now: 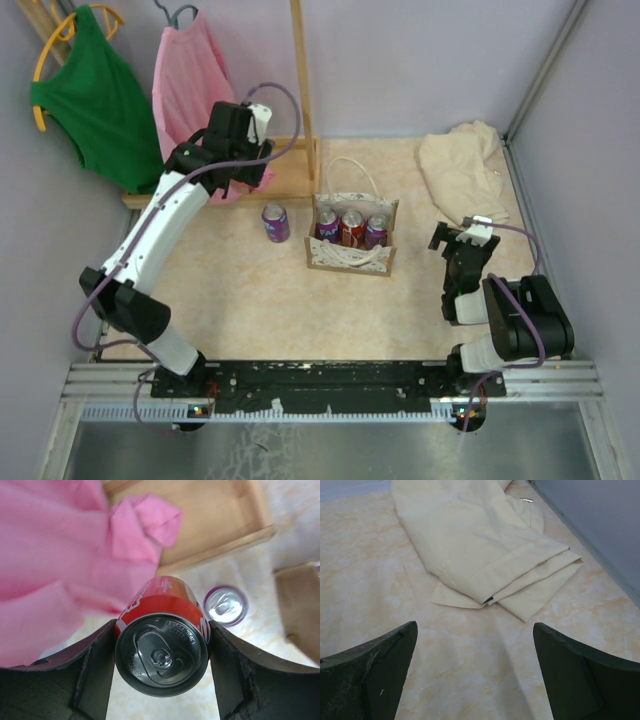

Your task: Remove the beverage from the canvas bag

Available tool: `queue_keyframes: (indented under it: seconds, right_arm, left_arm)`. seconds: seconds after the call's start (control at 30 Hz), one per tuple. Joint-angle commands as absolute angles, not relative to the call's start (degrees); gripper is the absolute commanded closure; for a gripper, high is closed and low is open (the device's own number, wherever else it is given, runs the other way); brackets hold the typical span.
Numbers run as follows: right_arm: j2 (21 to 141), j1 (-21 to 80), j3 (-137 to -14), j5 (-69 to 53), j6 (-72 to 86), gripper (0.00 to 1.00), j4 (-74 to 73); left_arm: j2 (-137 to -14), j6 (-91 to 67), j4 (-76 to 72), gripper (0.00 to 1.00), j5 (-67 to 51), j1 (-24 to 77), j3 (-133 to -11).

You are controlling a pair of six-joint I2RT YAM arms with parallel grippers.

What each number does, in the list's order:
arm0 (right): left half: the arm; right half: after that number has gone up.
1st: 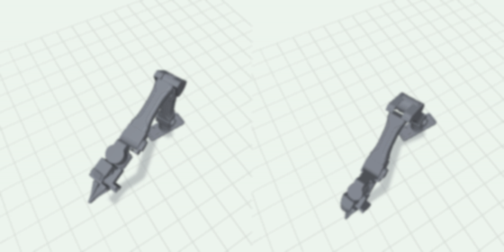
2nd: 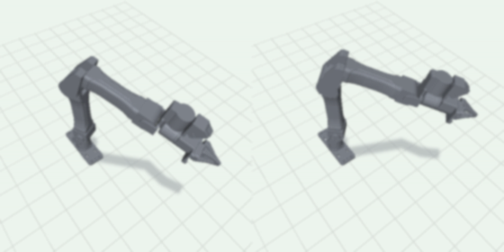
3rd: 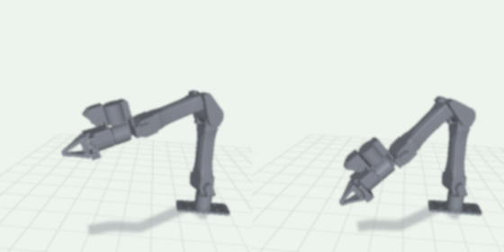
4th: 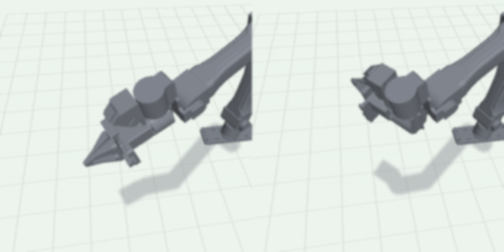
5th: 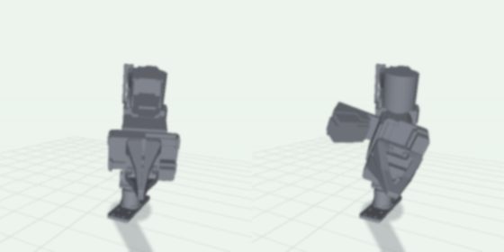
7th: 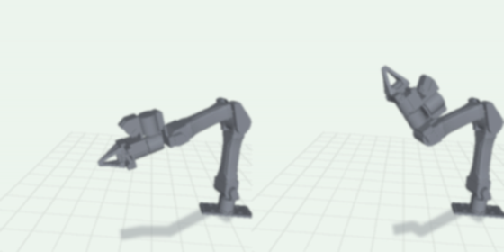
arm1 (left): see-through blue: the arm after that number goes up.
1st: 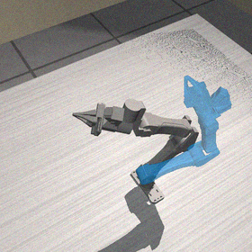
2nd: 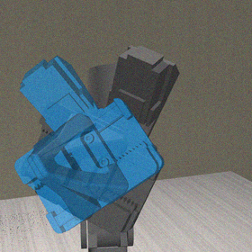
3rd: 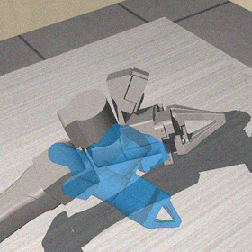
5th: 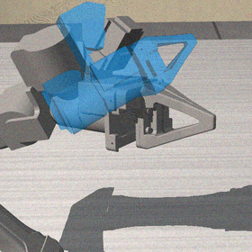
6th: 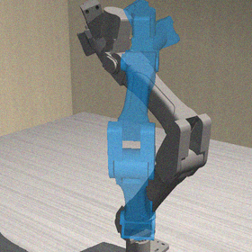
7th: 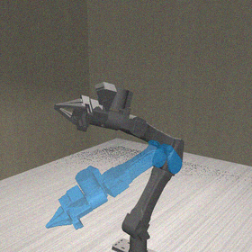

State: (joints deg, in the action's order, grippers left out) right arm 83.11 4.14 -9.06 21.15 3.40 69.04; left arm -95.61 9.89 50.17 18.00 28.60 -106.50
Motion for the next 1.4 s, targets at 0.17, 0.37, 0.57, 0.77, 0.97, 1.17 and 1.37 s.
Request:
queue_keyframes:
  seconds: [0.17,0.37,0.57,0.77,0.97,1.17,1.37]
  right_arm:
    - [83.23,4.65,-9.84,22.13,2.73,0.01,71.53]
    - [83.21,4.66,-9.84,22.14,2.75,0.01,71.48]
    - [83.23,4.66,-9.84,22.14,2.73,0.01,71.54]
    - [83.23,4.68,-9.84,22.15,2.69,0.01,71.53]
    - [83.23,4.66,-9.84,22.14,2.74,0.01,71.52]
    - [83.23,4.66,-9.83,22.15,2.76,0.01,71.48]
    - [83.24,4.66,-9.84,22.13,2.74,0.01,71.49]
  left_arm:
    - [-86.01,5.09,38.97,1.0,14.97,20.23,-86.65]
    - [-82.84,1.23,30.47,1.0,13.38,18.02,-72.68]
    - [-81.11,-1.62,19.8,1.0,13.66,18.02,-63.24]
    - [-82.38,-4.19,15.12,1.0,17.54,17.65,-60.71]
    - [-84.53,-5.69,10.67,1.0,16.22,15.83,-58.93]
    - [-88.03,-6.12,9.08,1.0,14.23,14.64,-59.82]
    - [-91.18,-6.78,10.47,1.0,12.98,14.28,-61.26]
